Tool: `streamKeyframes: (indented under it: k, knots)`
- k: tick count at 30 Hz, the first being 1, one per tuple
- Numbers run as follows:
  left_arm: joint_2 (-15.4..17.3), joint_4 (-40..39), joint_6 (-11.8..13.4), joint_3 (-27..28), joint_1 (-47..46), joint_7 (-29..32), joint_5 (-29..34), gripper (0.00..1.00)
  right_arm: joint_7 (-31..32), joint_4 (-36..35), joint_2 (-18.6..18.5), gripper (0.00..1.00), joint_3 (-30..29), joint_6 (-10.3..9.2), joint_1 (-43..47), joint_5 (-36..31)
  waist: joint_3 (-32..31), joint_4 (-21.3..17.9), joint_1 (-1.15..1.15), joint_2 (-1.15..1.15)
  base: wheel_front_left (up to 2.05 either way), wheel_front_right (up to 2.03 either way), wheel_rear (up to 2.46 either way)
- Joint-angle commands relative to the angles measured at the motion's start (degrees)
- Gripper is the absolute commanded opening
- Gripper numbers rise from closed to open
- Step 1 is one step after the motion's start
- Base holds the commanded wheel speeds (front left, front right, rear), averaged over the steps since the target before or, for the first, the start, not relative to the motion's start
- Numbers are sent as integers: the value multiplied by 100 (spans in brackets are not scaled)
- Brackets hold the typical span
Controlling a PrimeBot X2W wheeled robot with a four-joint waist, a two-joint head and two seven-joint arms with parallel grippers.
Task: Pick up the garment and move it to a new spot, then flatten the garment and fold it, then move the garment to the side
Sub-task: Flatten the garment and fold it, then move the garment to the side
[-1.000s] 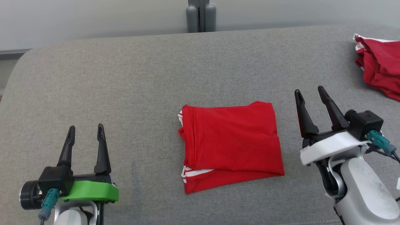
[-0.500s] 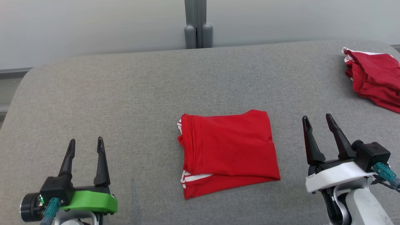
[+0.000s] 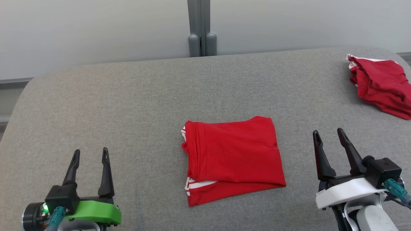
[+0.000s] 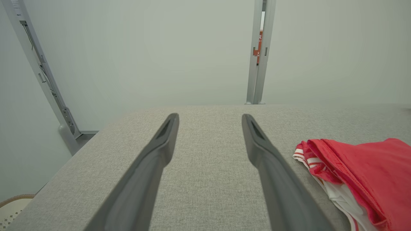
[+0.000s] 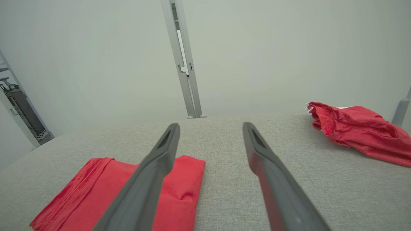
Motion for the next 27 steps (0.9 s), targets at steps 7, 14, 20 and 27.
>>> streamKeyframes:
  k: [7,14,20,27]
  knots:
    - [60,-105,56,-58,43,18,51,100,-14,-27,40,100,-14,-10,90,-145,0,30,0,0,0,0,0]
    - [95,-192,116,-55,59,87,6,100,-14,-58,106,100,-68,-10,87,-231,9,49,0,0,0,0,0]
    - [121,-230,156,-74,105,142,-22,100,-14,-19,123,100,-55,-10,91,-270,21,47,0,0,0,0,0]
    - [150,-248,184,-100,112,169,-65,100,-14,5,125,100,-51,-10,78,-284,45,48,0,0,0,0,0]
